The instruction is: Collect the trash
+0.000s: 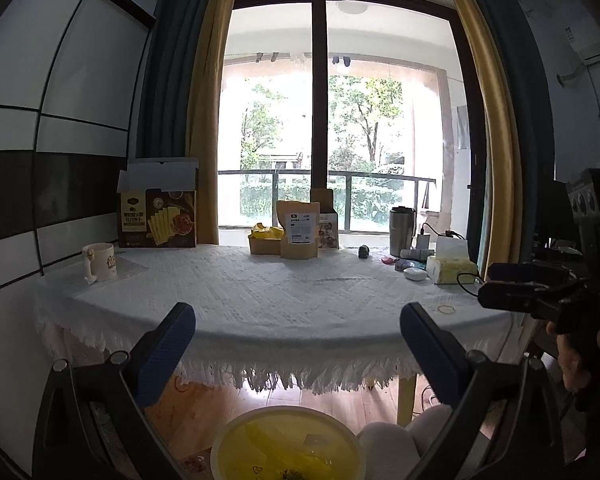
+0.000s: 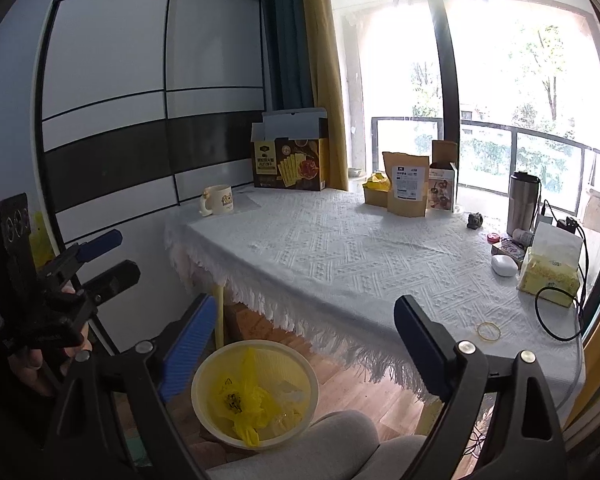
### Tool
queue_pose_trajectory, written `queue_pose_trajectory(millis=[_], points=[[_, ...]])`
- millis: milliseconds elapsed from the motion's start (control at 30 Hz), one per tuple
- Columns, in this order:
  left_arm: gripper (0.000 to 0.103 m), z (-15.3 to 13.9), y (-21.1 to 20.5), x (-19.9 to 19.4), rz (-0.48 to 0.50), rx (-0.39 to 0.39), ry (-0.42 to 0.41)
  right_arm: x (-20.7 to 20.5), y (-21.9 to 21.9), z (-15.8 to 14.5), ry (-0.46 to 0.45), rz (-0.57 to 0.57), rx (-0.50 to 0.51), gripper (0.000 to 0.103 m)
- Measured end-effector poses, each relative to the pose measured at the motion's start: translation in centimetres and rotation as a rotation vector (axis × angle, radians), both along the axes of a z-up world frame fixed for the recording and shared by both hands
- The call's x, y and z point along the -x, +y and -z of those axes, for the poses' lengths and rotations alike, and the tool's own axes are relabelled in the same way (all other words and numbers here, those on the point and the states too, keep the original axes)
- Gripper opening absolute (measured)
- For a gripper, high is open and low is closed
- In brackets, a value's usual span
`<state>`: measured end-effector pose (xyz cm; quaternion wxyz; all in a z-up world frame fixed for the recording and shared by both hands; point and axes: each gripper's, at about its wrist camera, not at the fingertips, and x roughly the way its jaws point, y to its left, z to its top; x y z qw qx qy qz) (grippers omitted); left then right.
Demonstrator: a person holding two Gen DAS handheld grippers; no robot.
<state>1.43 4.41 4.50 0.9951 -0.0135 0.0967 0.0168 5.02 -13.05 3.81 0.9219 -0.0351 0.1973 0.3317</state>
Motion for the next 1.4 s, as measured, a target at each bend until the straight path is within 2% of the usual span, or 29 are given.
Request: queue_pose_trajectory(millis=[300, 867, 1033, 1400], points=[[0.102, 1.7, 1.2, -0.9, 0.004, 0.081, 0.035, -1.3, 1.4, 1.8, 0.036, 0.000, 0.037, 0.090], [0.102, 2.3, 1.2, -1.4, 0.017, 0.070, 0.059, -2.3, 2.2, 2.9, 0.055, 0.001, 0.055, 0.090], [0.102, 2.3, 0.9, -1.3, 0.001, 0.044, 0.057, -2.2, 2.2, 3.0, 0.055, 0.002, 0.059, 0.090], [0.102, 2.2, 1.1, -1.1, 0.014, 0.061, 0.054, -2.0, 1.9, 2.8, 0.047, 0.002, 0.054, 0.090]])
